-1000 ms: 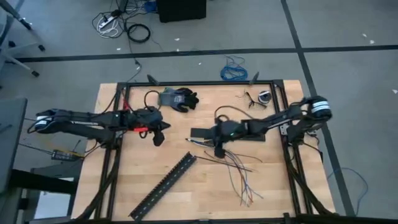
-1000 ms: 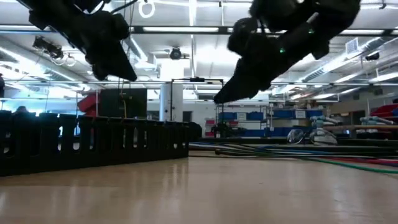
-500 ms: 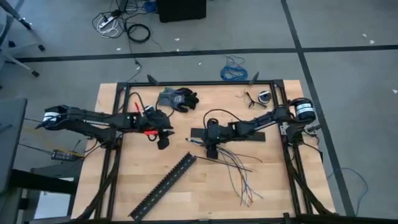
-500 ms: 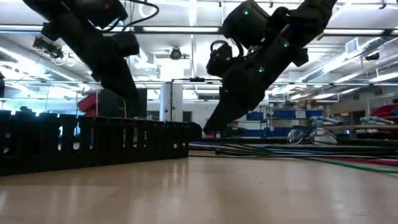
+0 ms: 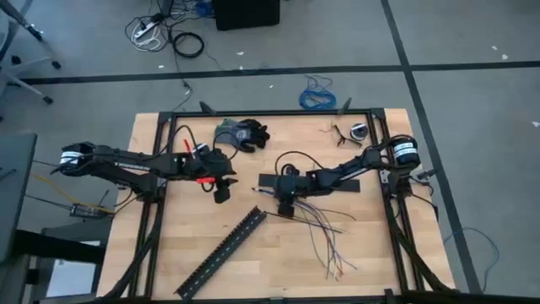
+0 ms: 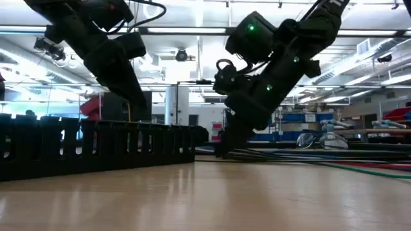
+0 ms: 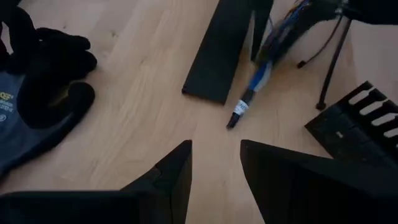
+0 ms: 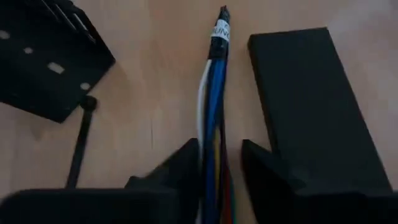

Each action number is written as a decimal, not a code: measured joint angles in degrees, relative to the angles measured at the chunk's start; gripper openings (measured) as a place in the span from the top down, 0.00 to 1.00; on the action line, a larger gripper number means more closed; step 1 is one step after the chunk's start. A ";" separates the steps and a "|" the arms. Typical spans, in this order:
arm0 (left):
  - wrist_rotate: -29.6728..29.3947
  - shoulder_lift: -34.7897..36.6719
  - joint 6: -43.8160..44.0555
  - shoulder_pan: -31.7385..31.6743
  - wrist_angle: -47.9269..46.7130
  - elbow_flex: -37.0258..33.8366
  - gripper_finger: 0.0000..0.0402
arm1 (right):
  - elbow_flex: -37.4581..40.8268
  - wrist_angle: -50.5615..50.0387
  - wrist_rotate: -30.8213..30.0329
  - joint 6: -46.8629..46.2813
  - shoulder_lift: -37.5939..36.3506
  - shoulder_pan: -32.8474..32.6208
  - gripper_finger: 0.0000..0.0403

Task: Ziptie cables
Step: Move the cable wires on the top center of the table

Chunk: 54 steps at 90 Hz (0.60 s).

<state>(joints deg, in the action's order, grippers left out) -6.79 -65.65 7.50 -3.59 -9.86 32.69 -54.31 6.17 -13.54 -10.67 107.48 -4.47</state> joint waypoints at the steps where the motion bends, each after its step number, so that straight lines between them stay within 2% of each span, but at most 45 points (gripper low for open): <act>1: 0.00 0.00 0.00 0.00 -0.05 0.00 0.67 | -0.01 0.22 -0.04 0.44 -0.15 -0.04 0.93; 12: 0.00 0.00 -1.16 0.00 -0.09 0.00 0.67 | -0.06 1.40 -0.43 1.68 -3.52 0.09 0.98; 24: 0.00 0.00 -1.30 0.01 -0.12 0.00 0.67 | -0.06 -3.52 -2.57 3.45 -10.18 0.09 0.99; 40: -0.02 0.00 -1.28 0.01 -0.50 0.00 0.67 | -0.08 -19.28 -14.53 4.27 -23.01 -0.77 0.99; 54: -0.04 0.00 -1.30 0.01 -0.20 0.00 0.67 | -0.08 -28.51 -24.02 3.87 -35.00 -2.03 1.00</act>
<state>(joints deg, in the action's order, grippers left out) -6.83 -65.65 6.20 -3.57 -10.06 32.69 -54.39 -22.34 -37.57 -6.80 72.48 -6.51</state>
